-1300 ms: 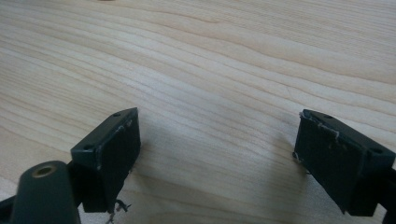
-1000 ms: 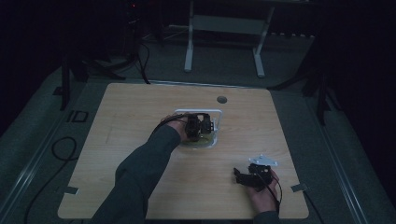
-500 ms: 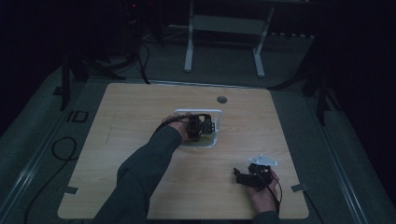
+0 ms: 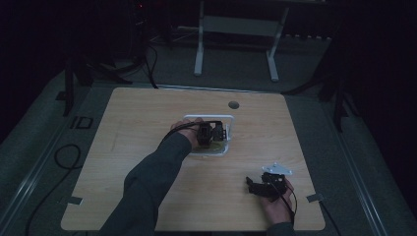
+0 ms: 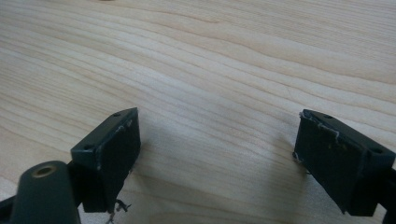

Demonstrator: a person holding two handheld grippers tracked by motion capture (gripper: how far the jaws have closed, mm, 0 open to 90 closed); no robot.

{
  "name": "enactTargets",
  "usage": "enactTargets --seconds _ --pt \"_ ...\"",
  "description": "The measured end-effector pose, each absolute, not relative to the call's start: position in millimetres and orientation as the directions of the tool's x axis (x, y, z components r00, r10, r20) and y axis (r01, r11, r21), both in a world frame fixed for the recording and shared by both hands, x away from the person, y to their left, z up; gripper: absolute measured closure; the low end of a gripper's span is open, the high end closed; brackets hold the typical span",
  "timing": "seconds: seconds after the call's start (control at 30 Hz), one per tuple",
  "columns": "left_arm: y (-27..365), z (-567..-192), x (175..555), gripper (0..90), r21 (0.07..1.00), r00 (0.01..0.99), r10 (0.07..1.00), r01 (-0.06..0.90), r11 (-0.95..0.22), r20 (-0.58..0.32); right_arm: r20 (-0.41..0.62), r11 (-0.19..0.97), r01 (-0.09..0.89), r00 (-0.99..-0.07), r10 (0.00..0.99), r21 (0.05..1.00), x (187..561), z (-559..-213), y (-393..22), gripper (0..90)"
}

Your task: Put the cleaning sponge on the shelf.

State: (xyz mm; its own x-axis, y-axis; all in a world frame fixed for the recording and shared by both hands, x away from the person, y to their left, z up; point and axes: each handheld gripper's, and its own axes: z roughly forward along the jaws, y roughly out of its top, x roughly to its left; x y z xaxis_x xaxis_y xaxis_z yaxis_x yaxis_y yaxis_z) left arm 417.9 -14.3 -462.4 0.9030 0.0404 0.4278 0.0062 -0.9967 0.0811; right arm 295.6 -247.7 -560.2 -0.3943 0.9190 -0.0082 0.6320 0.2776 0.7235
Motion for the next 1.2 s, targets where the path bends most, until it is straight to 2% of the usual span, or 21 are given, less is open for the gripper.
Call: enactTargets --seconds 0.3,0.57,0.63,0.83,1.03,1.2 --pt "-14 -462 418 66.5 0.079 0.903 0.053 0.021 -0.997 0.426 -0.008 0.278 0.632 -0.394 0.919 0.724 296 -560 -248 13.9" --pt "-14 -461 417 59.9 0.086 0.902 0.078 0.046 -0.995 0.425 -0.008 0.277 0.632 -0.394 0.919 0.724 296 -560 -248 13.9" --pt "-13 -461 416 55.8 0.1 0.901 0.103 0.066 -0.993 0.422 -0.008 0.277 0.632 -0.394 0.919 0.724 296 -560 -248 14.0" --pt "-10 -457 412 52.6 0.11 0.897 0.123 0.083 -0.99 0.424 -0.008 0.278 0.632 -0.394 0.919 0.724 296 -560 -248 14.0" --pt "-8 -451 407 52.2 0.123 0.897 0.125 0.08 -0.989 0.423 -0.01 0.28 0.63 -0.395 0.918 0.724 296 -560 -248 14.0" --pt "-1 -443 404 55.1 0.166 0.904 0.166 0.108 -0.98 0.394 -0.01 0.28 0.631 -0.395 0.918 0.724 296 -560 -248 14.0"
